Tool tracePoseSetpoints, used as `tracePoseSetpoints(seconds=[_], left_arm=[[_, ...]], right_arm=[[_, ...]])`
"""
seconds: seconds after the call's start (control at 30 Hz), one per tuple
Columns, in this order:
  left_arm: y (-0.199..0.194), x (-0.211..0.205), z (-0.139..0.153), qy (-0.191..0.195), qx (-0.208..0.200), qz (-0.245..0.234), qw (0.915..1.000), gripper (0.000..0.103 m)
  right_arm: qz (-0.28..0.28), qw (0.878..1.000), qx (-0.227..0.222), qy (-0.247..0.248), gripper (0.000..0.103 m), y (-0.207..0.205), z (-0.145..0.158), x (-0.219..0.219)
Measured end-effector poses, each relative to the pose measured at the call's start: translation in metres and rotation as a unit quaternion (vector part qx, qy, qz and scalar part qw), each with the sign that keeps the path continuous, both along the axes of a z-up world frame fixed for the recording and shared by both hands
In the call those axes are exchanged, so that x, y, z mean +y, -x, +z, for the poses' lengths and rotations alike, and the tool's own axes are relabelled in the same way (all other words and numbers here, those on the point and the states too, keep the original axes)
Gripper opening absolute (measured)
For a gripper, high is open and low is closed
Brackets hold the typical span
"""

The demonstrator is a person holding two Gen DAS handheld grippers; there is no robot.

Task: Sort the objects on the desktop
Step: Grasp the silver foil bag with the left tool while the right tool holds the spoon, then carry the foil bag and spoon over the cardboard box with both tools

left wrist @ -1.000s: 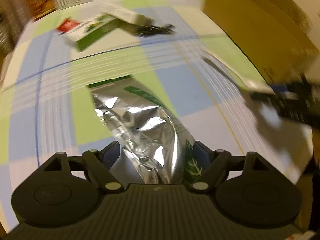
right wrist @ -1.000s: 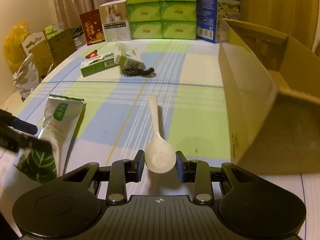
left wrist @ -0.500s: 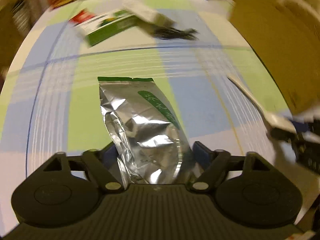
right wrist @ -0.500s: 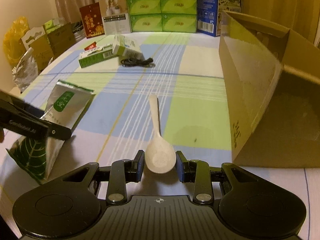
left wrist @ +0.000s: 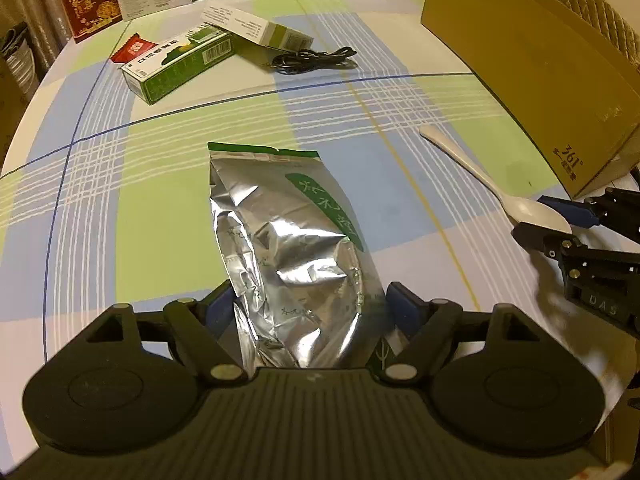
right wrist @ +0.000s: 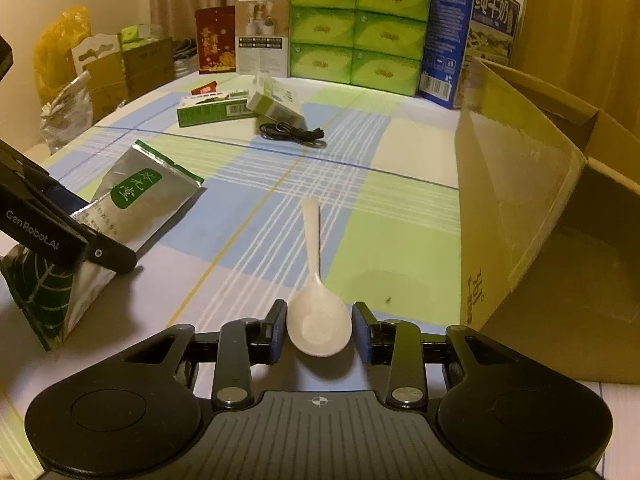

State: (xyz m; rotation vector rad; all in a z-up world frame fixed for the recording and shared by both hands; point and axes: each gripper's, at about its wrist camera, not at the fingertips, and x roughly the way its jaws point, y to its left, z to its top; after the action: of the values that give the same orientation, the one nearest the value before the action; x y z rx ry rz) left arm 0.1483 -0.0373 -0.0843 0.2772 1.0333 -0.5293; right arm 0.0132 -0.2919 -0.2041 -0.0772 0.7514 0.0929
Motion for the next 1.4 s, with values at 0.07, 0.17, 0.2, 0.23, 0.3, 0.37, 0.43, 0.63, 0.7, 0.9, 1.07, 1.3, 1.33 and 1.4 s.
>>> tracePoseSetpoints(seconds=[0.07,0.17,0.2,0.23,0.3,0.37,0.43,0.63,0.7,0.9,1.07,1.3,1.33,1.4], left_arm=[[0.001,-0.001,-0.001,-0.001,-0.003,0.003,1.0,0.077],[0.001,-0.003,-0.001,-0.001,-0.006,0.01,0.9999,0.078],[0.002,-0.003,-0.001,-0.001,-0.007,0.012,0.9999,0.078],[0.002,-0.003,-0.001,0.0,-0.008,0.014,0.9999,0.078],[0.003,-0.002,-0.002,0.003,-0.01,0.019,0.9998,0.078],[0.003,-0.002,-0.002,0.005,-0.011,0.025,0.9996,0.078],[0.003,-0.003,-0.002,0.004,-0.013,0.027,0.9995,0.078],[0.005,-0.005,0.002,0.006,-0.018,0.028,0.9994,0.054],[0.006,-0.007,0.005,0.002,-0.022,0.022,0.9995,0.049],[0.016,-0.011,0.015,-0.004,-0.021,-0.013,0.9997,0.046],[0.022,-0.014,0.029,0.004,-0.019,-0.029,0.9994,0.046],[0.031,-0.021,0.061,0.015,-0.034,-0.046,0.9983,0.046],[0.032,-0.022,0.066,0.016,-0.037,-0.048,0.9981,0.046],[0.036,-0.026,0.076,0.018,-0.044,-0.052,0.9975,0.046]], right_arm=[[0.007,1.0,-0.004,0.002,0.034,0.0,-0.001,-0.001],[0.021,1.0,-0.012,0.012,0.033,0.002,-0.002,0.0],[0.022,1.0,-0.012,0.01,0.033,0.002,-0.003,-0.001],[0.023,1.0,-0.012,0.008,0.033,0.002,-0.003,-0.001],[0.025,1.0,-0.011,0.005,0.033,0.001,-0.003,-0.002],[0.025,1.0,-0.012,0.004,0.03,0.001,-0.003,-0.002],[0.022,1.0,-0.011,0.003,0.03,0.001,-0.003,-0.001],[0.014,1.0,-0.003,-0.007,0.03,0.001,0.0,-0.002],[0.013,1.0,-0.004,-0.009,0.03,0.004,0.004,-0.002],[0.002,1.0,-0.014,-0.021,0.03,0.015,0.019,-0.003],[-0.001,0.999,-0.03,-0.023,0.03,0.023,0.04,0.001],[-0.013,0.998,-0.061,-0.024,0.03,0.034,0.074,0.003],[-0.015,0.997,-0.066,-0.025,0.03,0.035,0.079,0.003],[-0.02,0.997,-0.076,-0.025,0.03,0.039,0.089,0.002]])
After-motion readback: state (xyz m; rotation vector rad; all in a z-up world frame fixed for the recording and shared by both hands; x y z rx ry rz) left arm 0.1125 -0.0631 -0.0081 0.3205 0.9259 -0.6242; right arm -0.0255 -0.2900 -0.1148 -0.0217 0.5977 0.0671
